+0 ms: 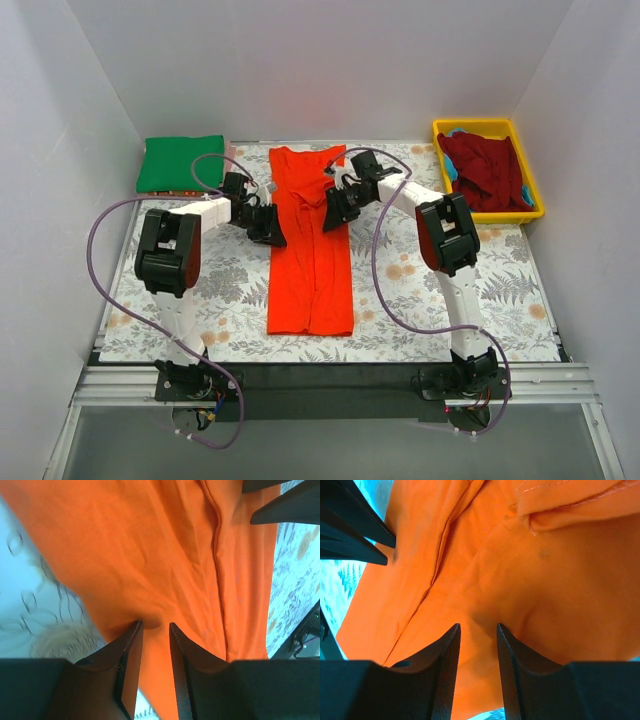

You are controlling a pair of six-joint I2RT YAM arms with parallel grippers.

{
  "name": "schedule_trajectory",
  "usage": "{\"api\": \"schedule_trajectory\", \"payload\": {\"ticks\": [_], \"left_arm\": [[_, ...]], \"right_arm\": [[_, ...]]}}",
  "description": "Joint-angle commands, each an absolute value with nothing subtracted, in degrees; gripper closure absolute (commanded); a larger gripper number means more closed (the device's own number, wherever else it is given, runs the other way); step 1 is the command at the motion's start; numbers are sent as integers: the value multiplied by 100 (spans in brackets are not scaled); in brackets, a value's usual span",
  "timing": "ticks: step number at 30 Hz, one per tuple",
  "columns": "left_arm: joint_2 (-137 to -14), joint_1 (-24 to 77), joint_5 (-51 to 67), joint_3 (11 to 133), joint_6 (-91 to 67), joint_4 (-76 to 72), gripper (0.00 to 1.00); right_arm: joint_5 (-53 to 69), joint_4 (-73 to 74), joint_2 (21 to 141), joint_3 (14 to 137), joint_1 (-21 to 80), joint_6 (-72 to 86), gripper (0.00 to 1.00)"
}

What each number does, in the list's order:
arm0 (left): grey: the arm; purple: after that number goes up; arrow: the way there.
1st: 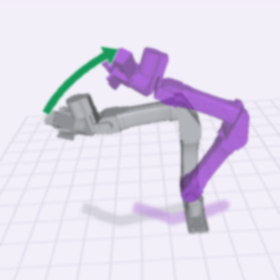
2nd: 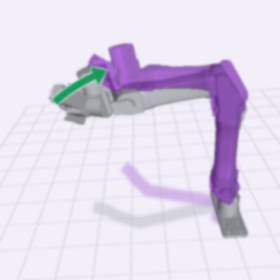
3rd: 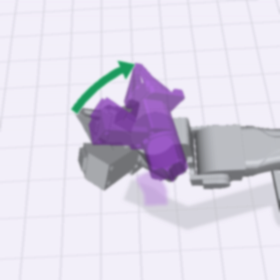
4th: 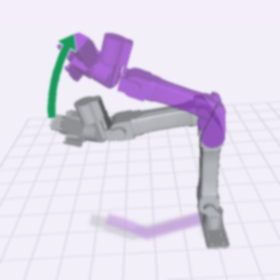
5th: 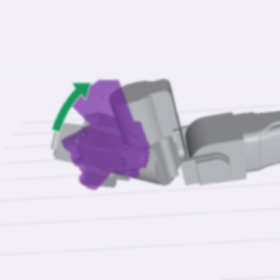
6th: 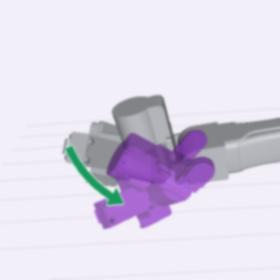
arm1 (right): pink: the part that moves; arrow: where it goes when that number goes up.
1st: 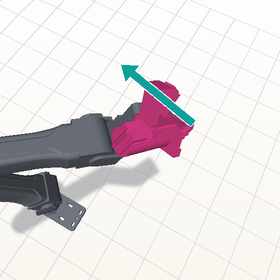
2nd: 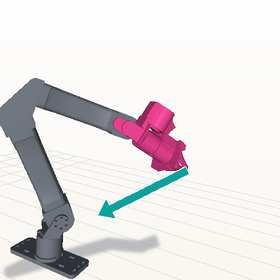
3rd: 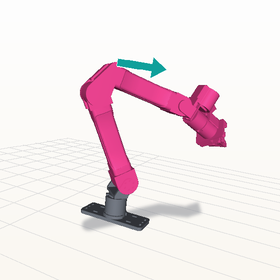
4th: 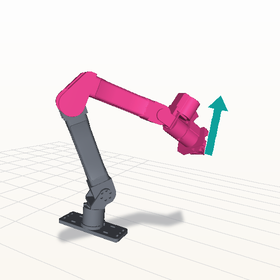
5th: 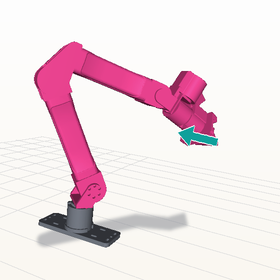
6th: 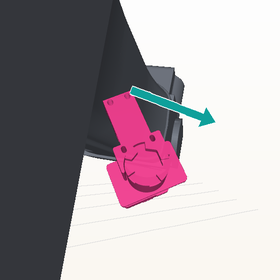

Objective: Fold and stack the t-shirts
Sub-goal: Fold the tshirt

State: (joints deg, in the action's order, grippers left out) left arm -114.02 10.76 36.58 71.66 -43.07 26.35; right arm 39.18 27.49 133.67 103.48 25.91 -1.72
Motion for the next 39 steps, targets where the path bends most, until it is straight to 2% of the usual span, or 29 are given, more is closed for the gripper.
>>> {"api": "schedule_trajectory", "payload": {"ticks": [1,3,7,10,11,13,14,15,16,17,22,23,26,28,31,34,39], "left_arm": [[-11863,1037,3384,7636,-4219,2276,73],[-12049,1011,3349,7839,-4228,2311,73],[-12217,923,3506,8323,-4219,2496,72],[-11875,923,3814,8455,-4062,2715,64],[-11482,923,3858,8446,-4026,2768,60],[-10945,897,3902,8289,-3851,2786,52],[-10577,888,3902,8158,-3745,2734,44],[-9912,888,3920,7869,-3605,2672,26],[-9540,888,3946,7718,-3473,2654,17],[-9232,888,3990,7595,-3219,2654,13],[-7563,888,3877,6735,-2691,2813,11],[-7315,896,3798,6567,-2585,2760,11],[-6532,914,3621,5916,-2417,2321,11],[-6286,923,4085,5723,-1857,2504,10],[-5977,958,4736,5266,-1015,3049,11],[-5819,1089,4991,4581,-232,3401,19],[-5774,1405,4852,3431,386,2963,29]], "right_arm": [[3604,2233,13710,10678,2417,-149,58],[3586,2197,13912,10880,2356,-167,58],[3691,2215,14010,11372,2250,-237,53],[3744,2381,13642,11487,2232,-369,43],[3753,2469,13284,11479,2224,-526,38],[3762,2714,12817,11400,2241,-720,37],[3701,2785,12553,11164,2241,-973,32],[3631,2838,11977,11014,2259,-1141,30],[3421,2952,11684,10821,2294,-1369,27],[3280,3014,11124,10637,2329,-1580,21],[2961,3305,9661,9319,2531,-2988,11],[2936,3270,9459,9090,2531,-2980,2],[2962,3375,8913,8641,2531,-3023,2],[3599,3898,8676,8404,2575,-3590,2],[3079,4008,8333,7599,3154,-3971,6],[2629,3842,7999,6796,3829,-4429,13],[2066,3244,7892,5424,4490,-4693,27]]}}
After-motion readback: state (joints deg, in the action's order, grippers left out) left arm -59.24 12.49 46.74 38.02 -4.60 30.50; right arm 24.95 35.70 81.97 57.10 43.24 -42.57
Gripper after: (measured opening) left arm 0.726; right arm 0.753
